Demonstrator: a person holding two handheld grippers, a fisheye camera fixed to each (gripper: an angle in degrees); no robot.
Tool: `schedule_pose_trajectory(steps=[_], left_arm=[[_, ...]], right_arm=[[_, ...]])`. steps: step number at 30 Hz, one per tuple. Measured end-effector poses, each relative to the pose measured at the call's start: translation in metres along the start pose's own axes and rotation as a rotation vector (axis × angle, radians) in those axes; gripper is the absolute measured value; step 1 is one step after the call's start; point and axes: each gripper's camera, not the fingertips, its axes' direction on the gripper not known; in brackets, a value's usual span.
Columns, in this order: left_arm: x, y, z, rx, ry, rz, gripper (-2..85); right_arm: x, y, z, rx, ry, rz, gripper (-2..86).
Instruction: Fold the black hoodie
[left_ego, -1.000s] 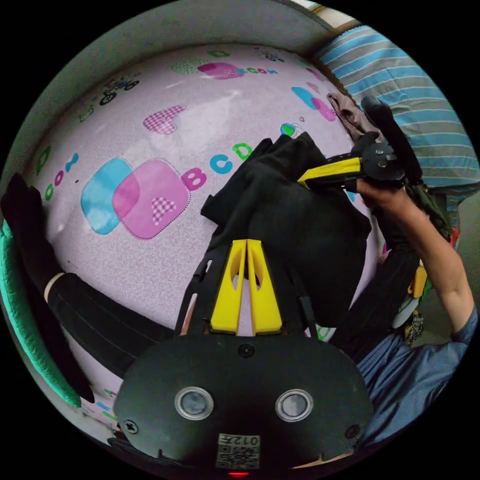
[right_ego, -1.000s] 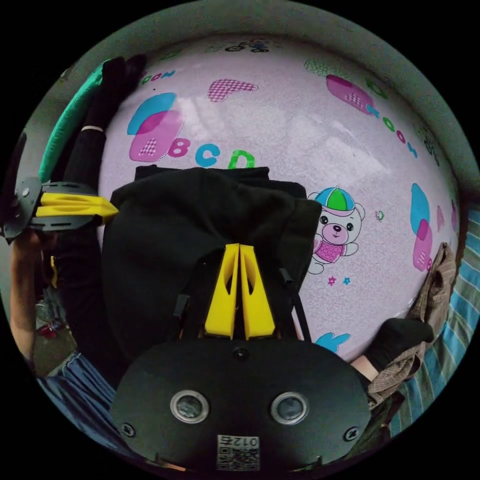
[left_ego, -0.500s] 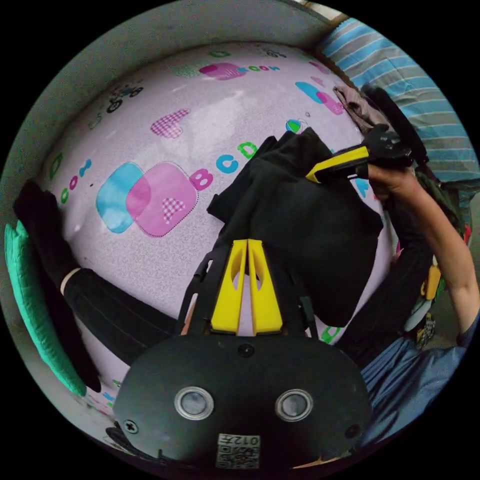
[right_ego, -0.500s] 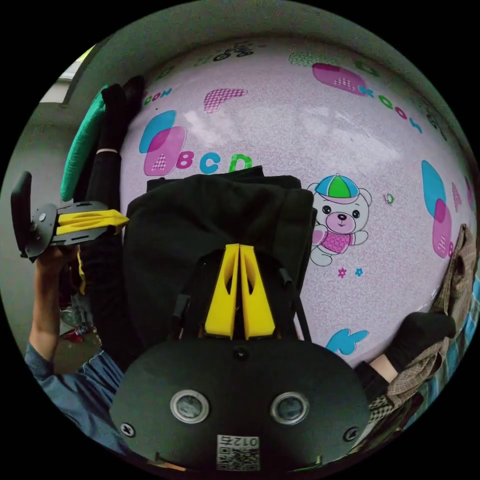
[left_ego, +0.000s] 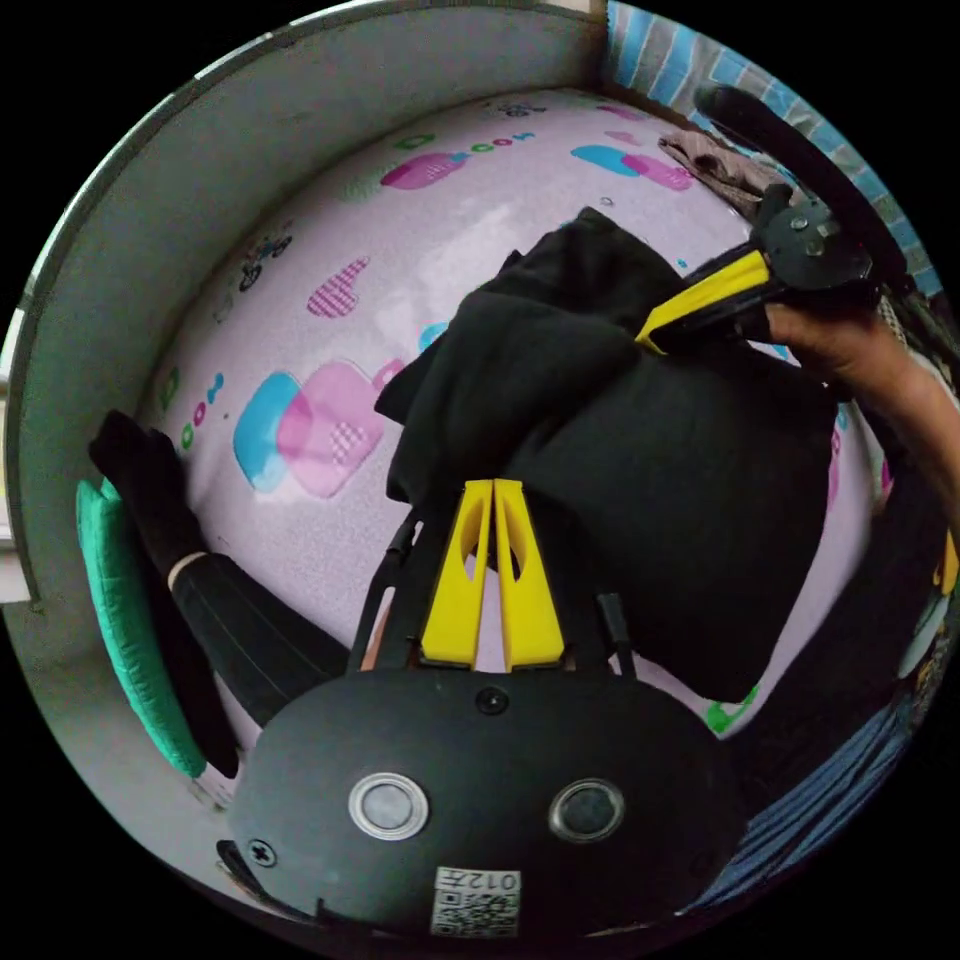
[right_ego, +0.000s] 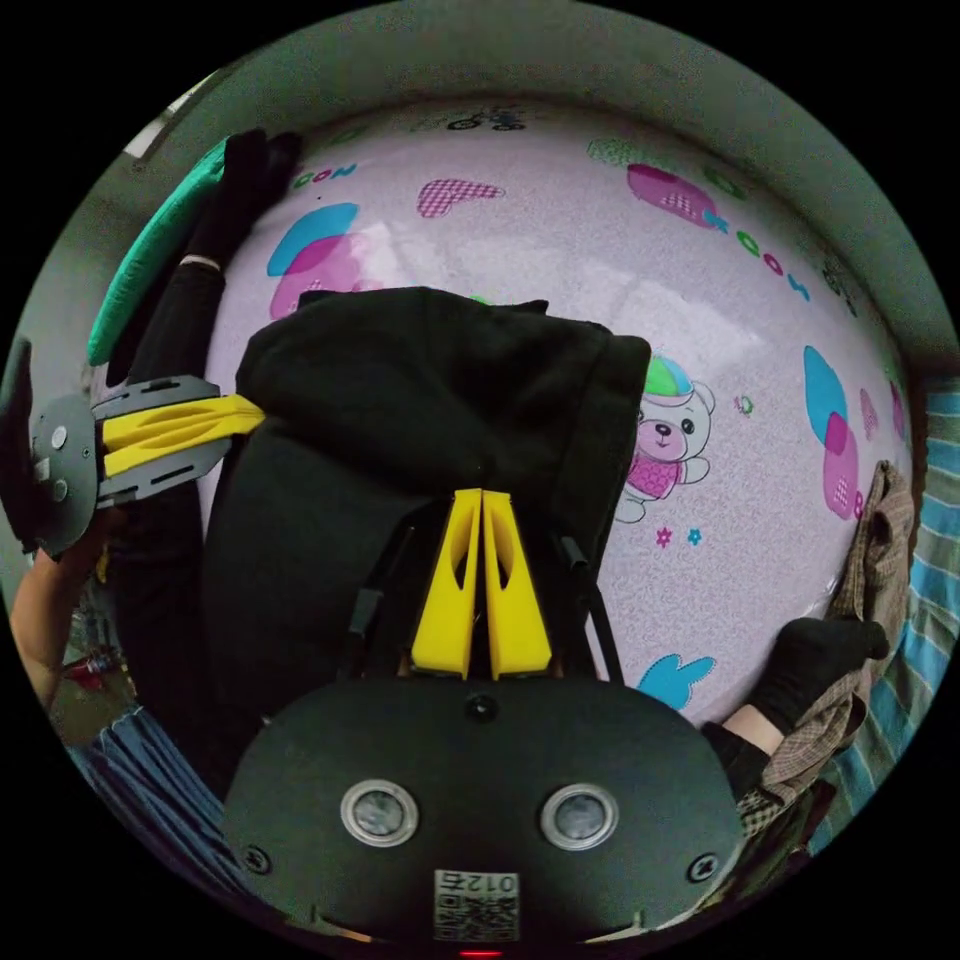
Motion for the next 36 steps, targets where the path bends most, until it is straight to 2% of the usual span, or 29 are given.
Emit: schedule_pose_trajectory(steps=[9, 12, 14, 17, 21, 26, 31, 36], left_arm=[[-0.032, -0.093, -0.003, 0.016, -0.024, 0.052, 0.7], [-0.052, -0.121, -0.001, -0.025, 0.075, 0.02, 0.7], [-0.062, -0.131, 0.001, -0.063, 0.154, 0.001, 0.7], [-0.071, -0.133, -0.002, -0.09, 0.238, 0.002, 0.6], [-0.069, -0.114, -0.03, -0.022, 0.233, -0.063, 0.8], [-0.02, -0.075, -0.06, 0.091, 0.287, -0.025, 0.8], [0.016, -0.065, -0.051, 0.049, 0.212, -0.003, 0.7], [0.019, -0.073, -0.029, -0.018, 0.234, 0.038, 0.5]], right_arm=[[0.06, -0.076, 0.002, 0.025, 0.016, 0.129, -0.9], [0.085, -0.114, 0.007, -0.09, -0.023, 0.138, -0.9], [0.097, -0.14, 0.015, -0.242, -0.065, 0.093, -0.9], [0.107, -0.156, 0.026, -0.336, -0.109, 0.069, -0.9], [0.106, -0.152, 0.029, -0.311, -0.078, 0.027, -0.9], [0.092, -0.139, 0.003, -0.156, 0.044, -0.023, -1.0], [0.056, -0.148, -0.006, -0.017, -0.12, -0.146, -1.0], [0.032, -0.162, 0.069, -0.182, 0.035, -0.206, -0.9]])
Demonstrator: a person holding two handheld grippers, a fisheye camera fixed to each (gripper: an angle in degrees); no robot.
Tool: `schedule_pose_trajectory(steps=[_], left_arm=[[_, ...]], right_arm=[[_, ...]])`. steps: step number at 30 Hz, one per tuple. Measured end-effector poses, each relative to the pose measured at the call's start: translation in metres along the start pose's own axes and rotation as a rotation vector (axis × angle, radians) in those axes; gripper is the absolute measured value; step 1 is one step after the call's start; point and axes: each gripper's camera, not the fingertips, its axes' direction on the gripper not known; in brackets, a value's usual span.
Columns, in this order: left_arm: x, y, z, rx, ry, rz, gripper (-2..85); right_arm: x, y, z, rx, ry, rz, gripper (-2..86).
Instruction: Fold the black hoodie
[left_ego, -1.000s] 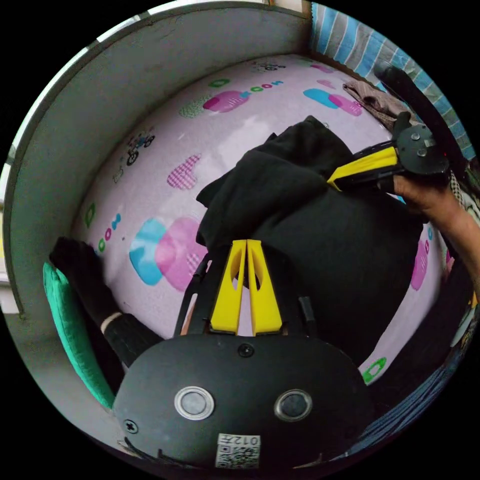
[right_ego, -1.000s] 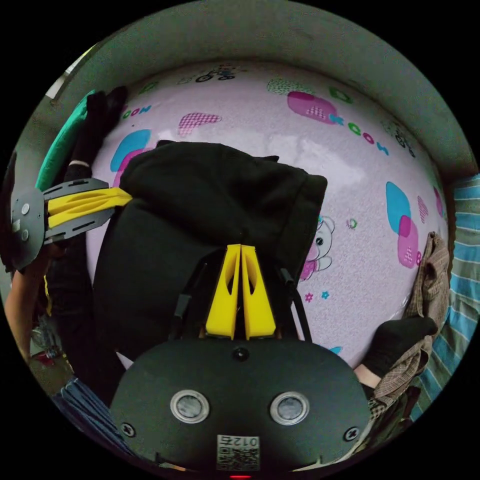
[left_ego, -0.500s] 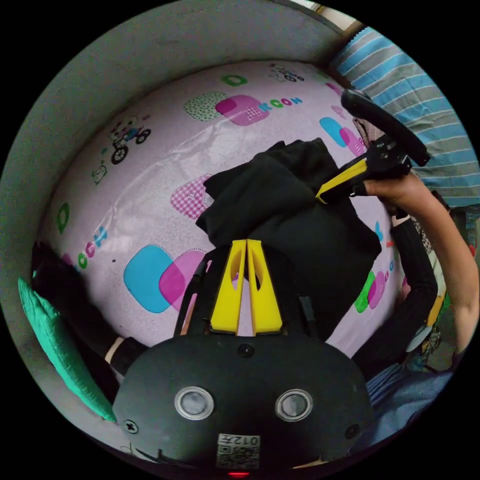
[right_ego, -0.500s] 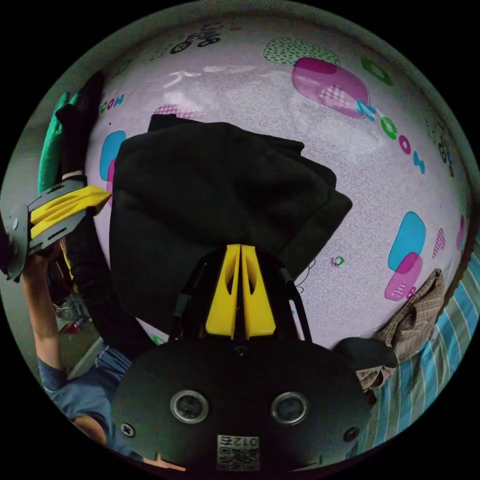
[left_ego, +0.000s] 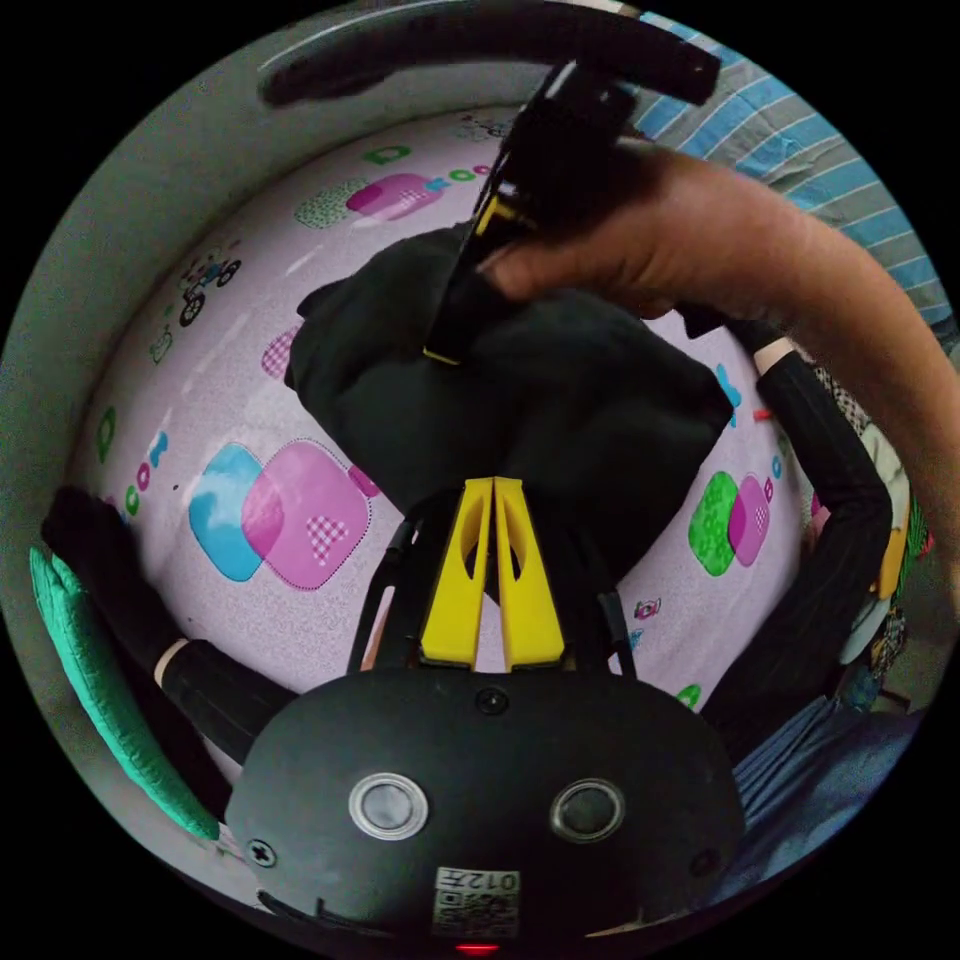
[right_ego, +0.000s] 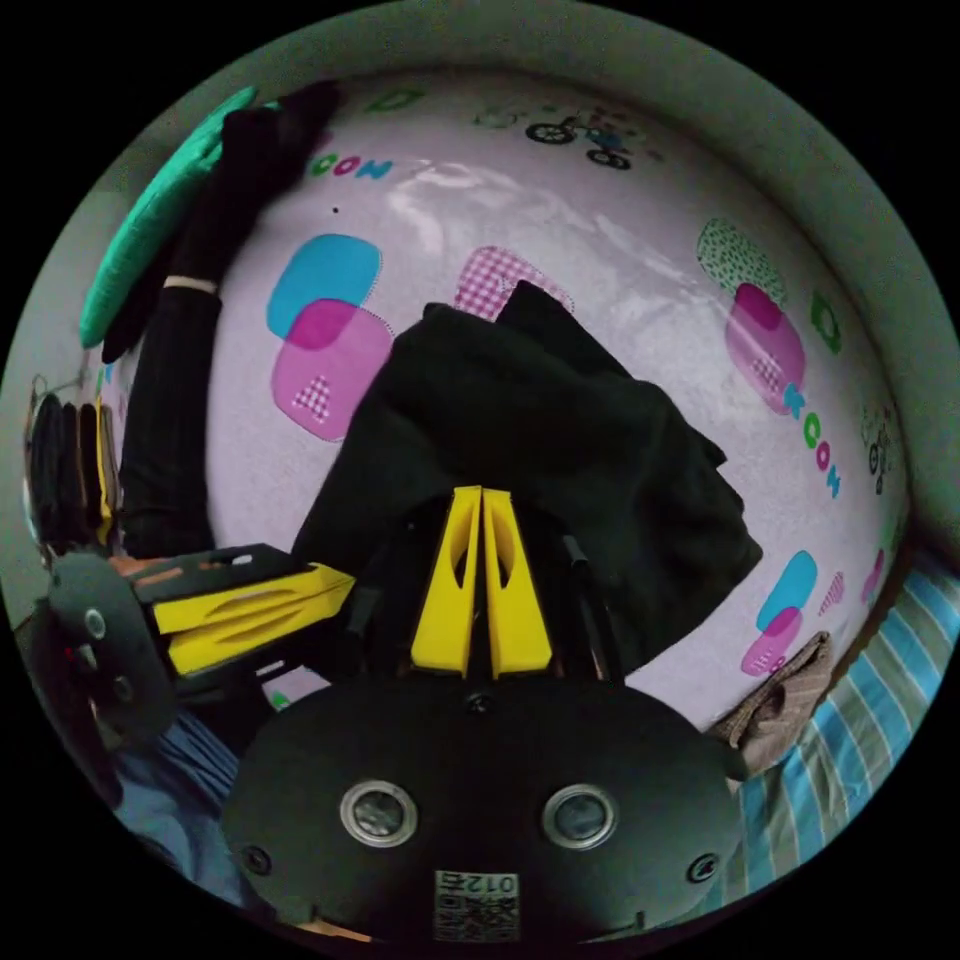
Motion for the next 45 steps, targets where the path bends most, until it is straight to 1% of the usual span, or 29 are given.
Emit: schedule_pose_trajectory(steps=[1, 3, 6, 9, 12, 14, 16, 17, 20, 21, 22, 23, 25, 27, 33, 36, 38, 40, 45], left_arm=[[-0.001, -0.001, 0.002, -0.003, 0.002, 0.0, 0.5], [-0.003, -0.004, 0.004, -0.016, 0.042, -0.013, 0.4], [0.003, -0.007, 0.003, -0.026, 0.043, 0.004, 0.3], [0.014, -0.005, -0.009, -0.008, 0.006, 0.019, 0.2], [0.03, 0.005, -0.026, 0.047, -0.051, 0.027, 0.2], [0.042, 0.01, -0.031, 0.06, -0.06, 0.053, 0.1], [0.054, 0.014, -0.03, 0.074, -0.123, 0.078, 0.0], [0.056, 0.015, -0.028, 0.071, -0.135, 0.081, 0.0], [0.061, 0.011, -0.007, -0.015, -0.134, 0.092, -0.1], [0.062, 0.011, -0.003, -0.001, -0.123, 0.088, -0.1], [0.063, 0.012, -0.002, 0.007, -0.112, 0.081, -0.1], [0.063, 0.012, -0.001, 0.007, -0.108, 0.079, -0.1], [0.064, 0.011, 0.002, 0.002, -0.098, 0.078, -0.1], [0.066, 0.009, 0.009, -0.009, -0.079, 0.08, -0.1], [0.075, 0.004, 0.018, -0.033, -0.092, 0.106, -0.1], [0.08, 0.002, 0.022, -0.04, -0.108, 0.12, -0.1], [0.083, 0.001, 0.025, -0.043, -0.114, 0.123, -0.1], [0.085, 0.0, 0.029, -0.045, -0.11, 0.122, -0.1], [0.081, 0.001, 0.037, -0.041, -0.061, 0.102, -0.1]], right_arm=[[0.003, -0.002, 0.009, 0.006, -0.008, 0.036, -0.9], [0.007, 0.001, 0.016, 0.005, -0.013, 0.038, -0.8], [0.023, 0.026, 0.016, 0.074, -0.063, 0.057, -0.8], [0.049, 0.074, 0.022, 0.099, -0.099, 0.124, 0.0], [0.077, 0.134, 0.038, 0.124, -0.135, 0.2, 4.0], [0.099, 0.18, 0.059, 0.137, -0.191, 0.284, 7.5], [0.114, 0.21, 0.078, 0.155, -0.28, 0.348, 8.5], [0.122, 0.226, 0.093, 0.153, -0.333, 0.381, 8.8], [0.136, 0.251, 0.132, 0.144, -0.392, 0.443, 8.3], [0.138, 0.254, 0.138, 0.148, -0.406, 0.452, 6.0], [0.141, 0.259, 0.15, 0.167, -0.446, 0.453, 1.2], [0.143, 0.261, 0.16, 0.19, -0.487, 0.436, 0.5], [0.144, 0.261, 0.181, 0.149, -0.463, 0.431, 0.0], [0.144, 0.26, 0.2, 0.113, -0.443, 0.425, 0.0], [0.162, 0.273, 0.228, 0.109, -0.517, 0.442, 4.7], [0.175, 0.282, 0.227, 0.187, -0.513, 0.465, 6.6], [0.186, 0.28, 0.234, 0.265, -0.567, 0.494, 8.6], [0.187, 0.272, 0.247, 0.273, -0.604, 0.494, 9.1], [0.181, 0.25, 0.289, 0.222, -0.553, 0.471, 4.9]])
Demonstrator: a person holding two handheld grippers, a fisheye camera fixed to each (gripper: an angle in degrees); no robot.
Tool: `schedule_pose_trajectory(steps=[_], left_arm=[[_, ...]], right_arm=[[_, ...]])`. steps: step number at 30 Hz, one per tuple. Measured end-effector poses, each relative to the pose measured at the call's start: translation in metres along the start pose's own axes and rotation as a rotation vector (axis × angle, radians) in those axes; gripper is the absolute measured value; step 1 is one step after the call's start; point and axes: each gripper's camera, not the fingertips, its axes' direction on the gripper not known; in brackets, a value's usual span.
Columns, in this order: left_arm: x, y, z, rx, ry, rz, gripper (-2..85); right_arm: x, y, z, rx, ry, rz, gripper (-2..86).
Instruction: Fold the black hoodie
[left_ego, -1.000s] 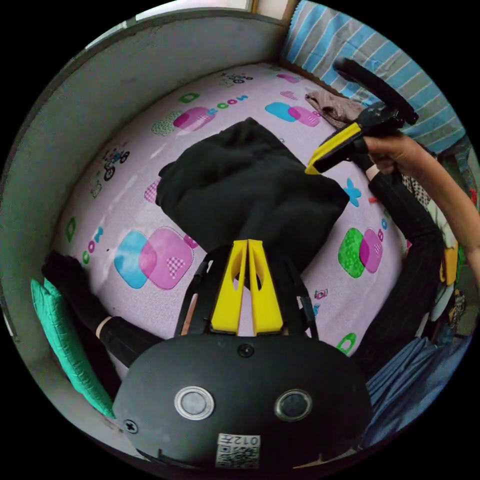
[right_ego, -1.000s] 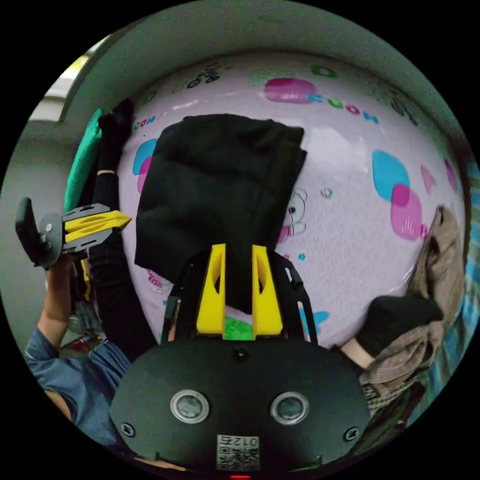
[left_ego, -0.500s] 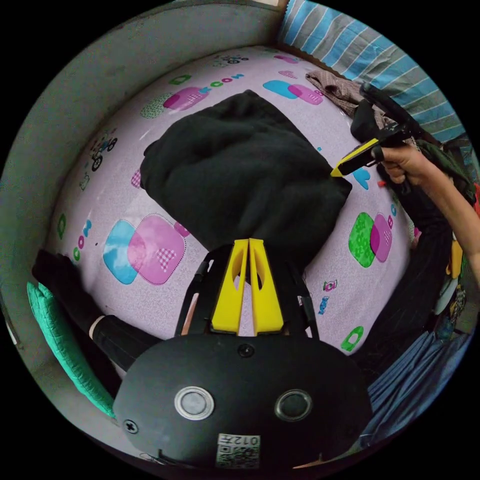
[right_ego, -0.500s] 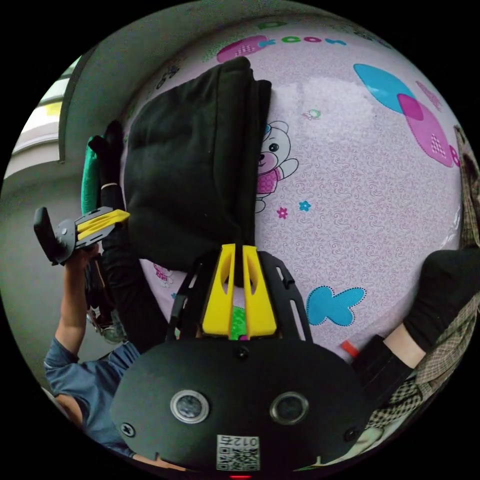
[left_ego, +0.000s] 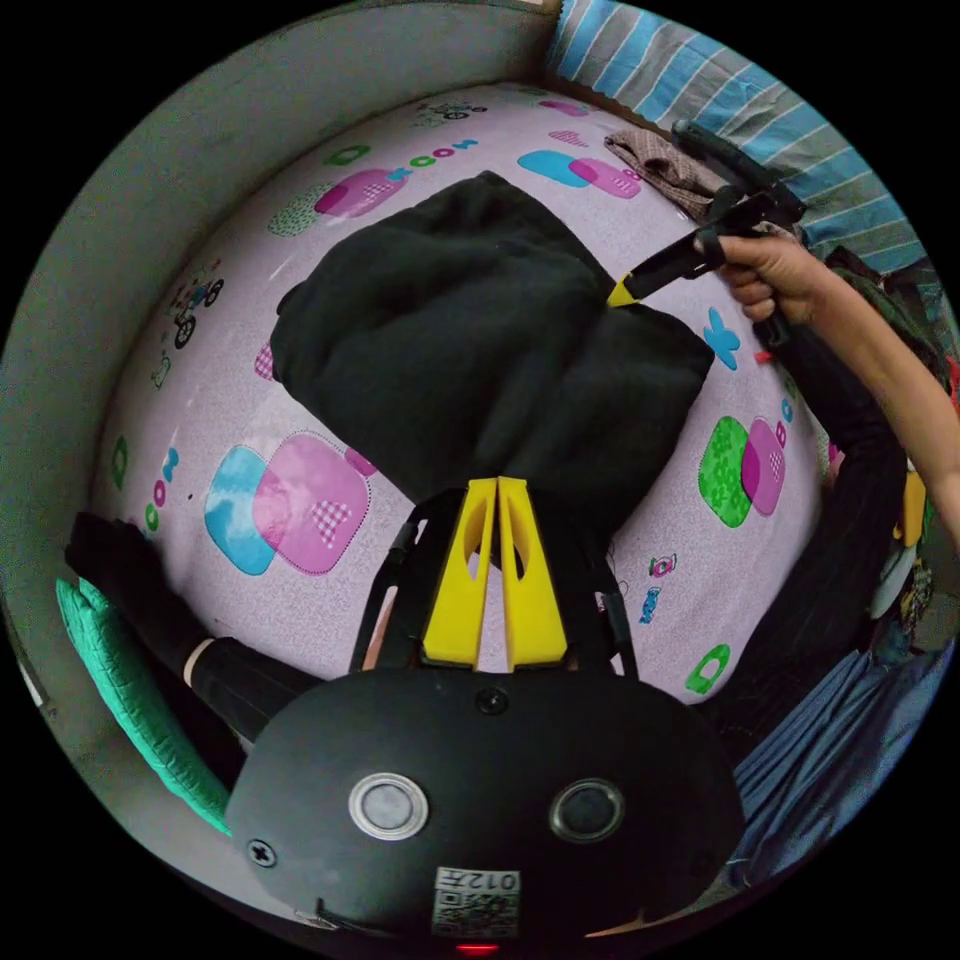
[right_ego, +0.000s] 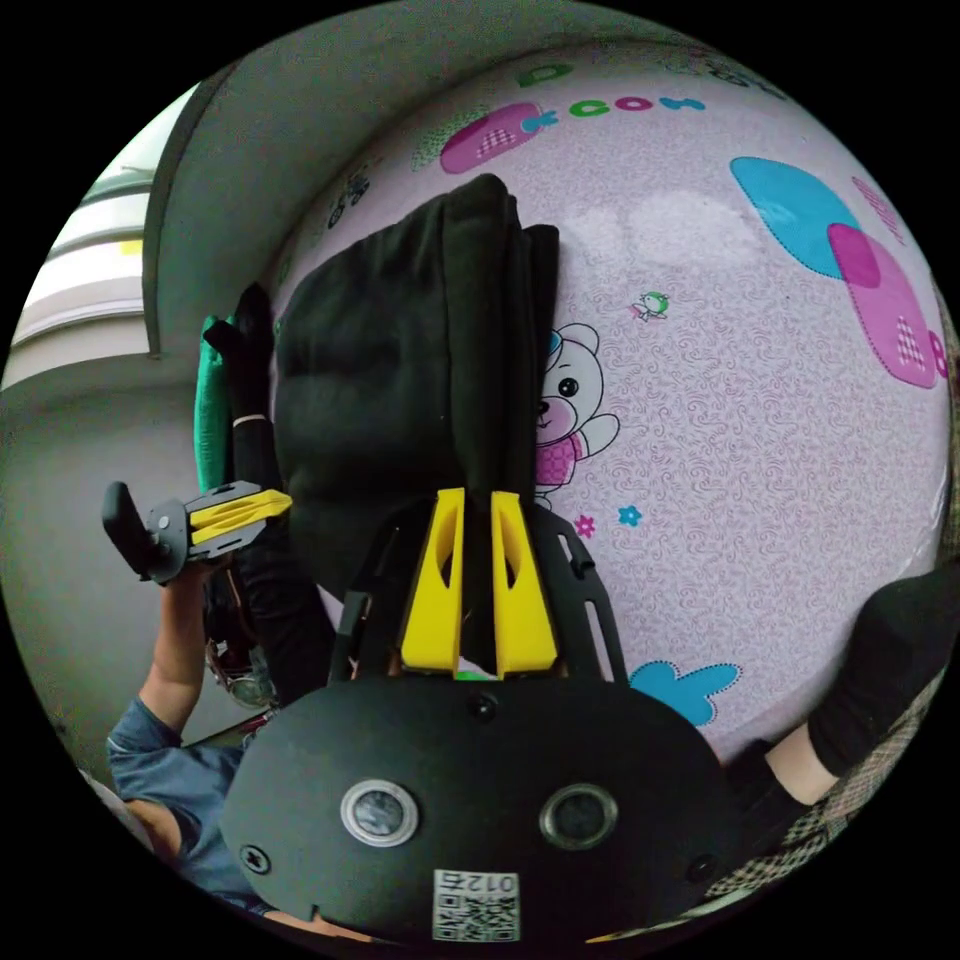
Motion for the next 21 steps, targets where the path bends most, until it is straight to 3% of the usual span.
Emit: schedule_pose_trajectory(steps=[13, 21], left_arm=[[0.017, 0.012, -0.004, -0.004, -0.043, 0.026, 0.4], [0.053, 0.08, 0.019, 0.019, -0.066, -0.01, 6.0]], right_arm=[[0.001, 0.038, 0.018, 0.08, 0.166, -0.078, 8.2], [0.049, 0.078, 0.038, 0.015, -0.03, 0.028, 11.3]])
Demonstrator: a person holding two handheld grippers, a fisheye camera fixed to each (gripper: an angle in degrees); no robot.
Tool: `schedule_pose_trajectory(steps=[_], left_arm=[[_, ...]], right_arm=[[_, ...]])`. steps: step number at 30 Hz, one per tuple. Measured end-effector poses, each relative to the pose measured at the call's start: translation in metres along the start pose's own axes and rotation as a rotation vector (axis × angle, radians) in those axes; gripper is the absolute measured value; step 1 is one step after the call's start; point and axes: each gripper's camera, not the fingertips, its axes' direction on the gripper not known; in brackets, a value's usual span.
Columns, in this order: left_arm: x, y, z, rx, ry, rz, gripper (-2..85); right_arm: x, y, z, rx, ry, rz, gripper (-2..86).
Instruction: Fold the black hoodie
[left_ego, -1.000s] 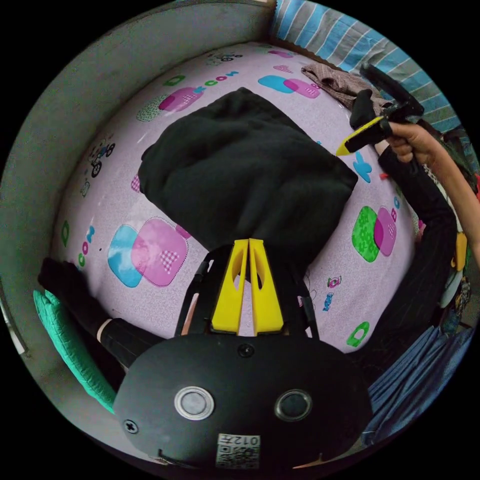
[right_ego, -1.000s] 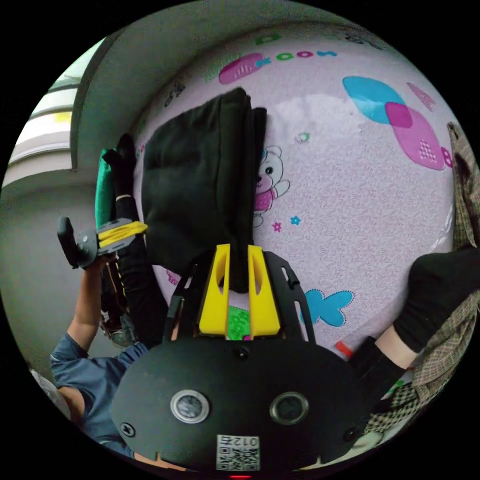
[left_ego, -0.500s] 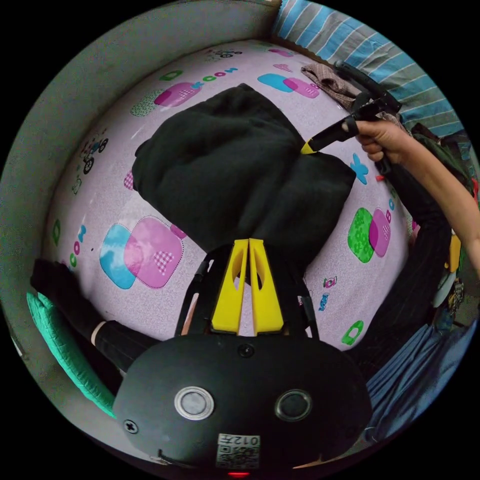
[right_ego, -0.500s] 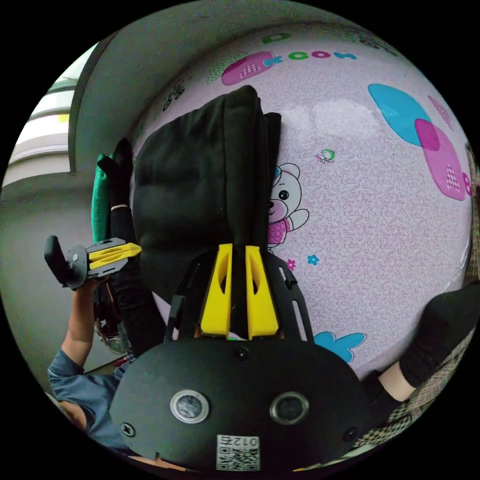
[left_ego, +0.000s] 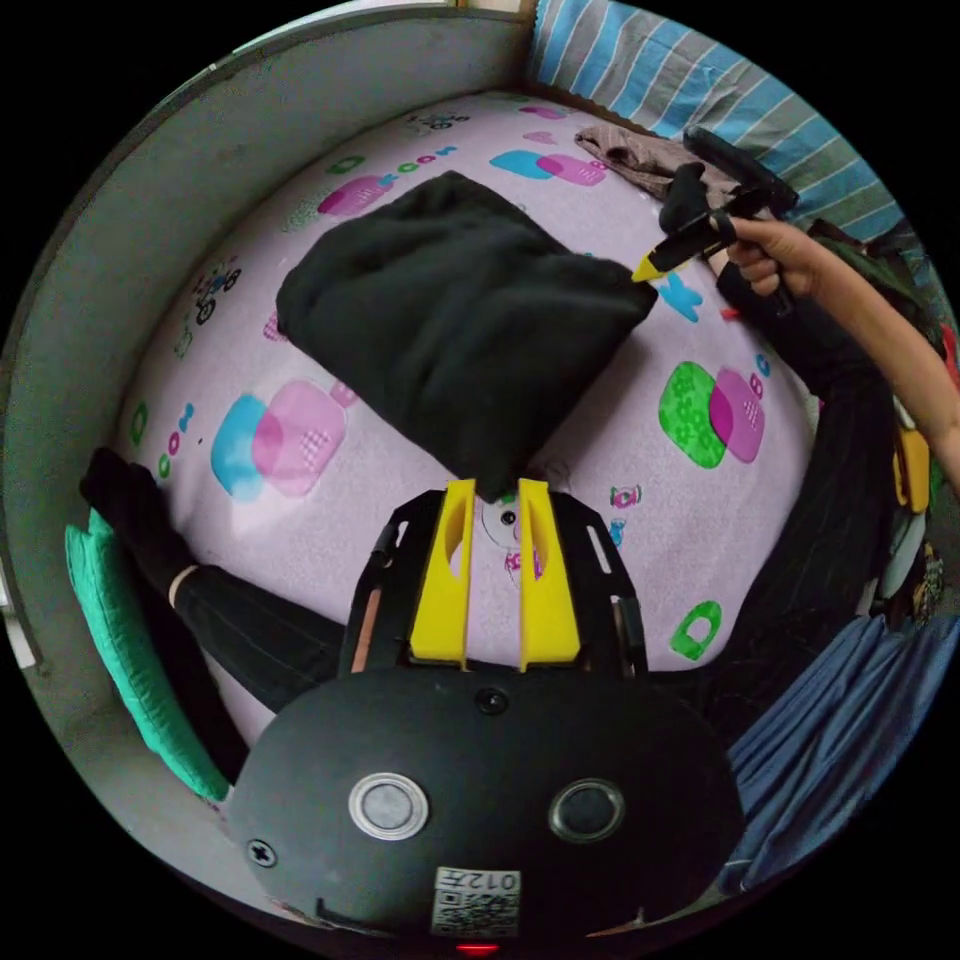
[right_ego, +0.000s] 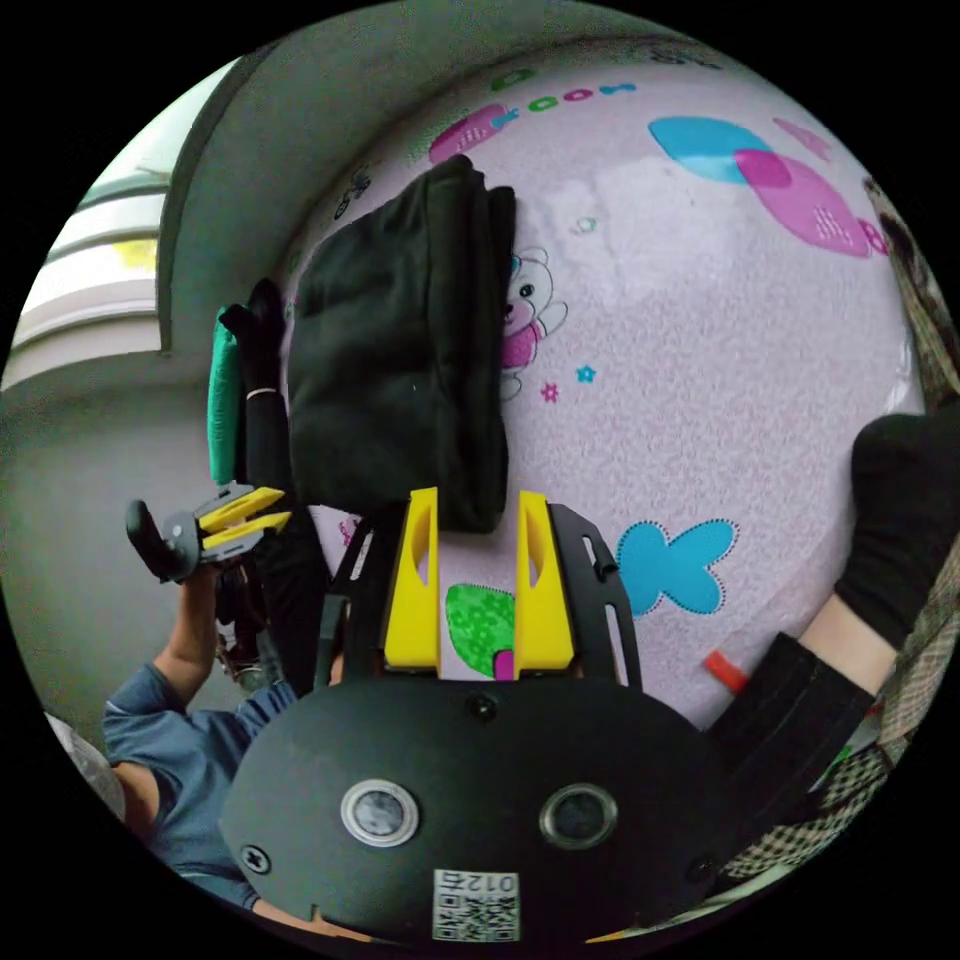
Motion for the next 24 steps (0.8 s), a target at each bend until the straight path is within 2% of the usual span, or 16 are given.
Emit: schedule_pose_trajectory(steps=[8, 15, 19, 24], left_arm=[[0.013, 0.017, 0.044, -0.03, -0.086, -0.118, 8.3], [-0.008, 0.023, 0.074, 0.022, -0.112, -0.299, 4.1], [-0.019, 0.028, 0.082, 0.028, -0.111, -0.29, 1.6], [-0.042, 0.043, 0.093, 0.008, -0.079, -0.264, 0.2]], right_arm=[[0.007, -0.006, 0.033, -0.056, 0.004, 0.032, 11.2], [-0.003, -0.017, 0.046, -0.057, 0.064, 0.008, 10.9], [-0.009, -0.027, 0.054, -0.07, 0.077, -0.022, 6.3], [-0.026, -0.038, 0.056, -0.091, 0.184, -0.091, 4.6]])
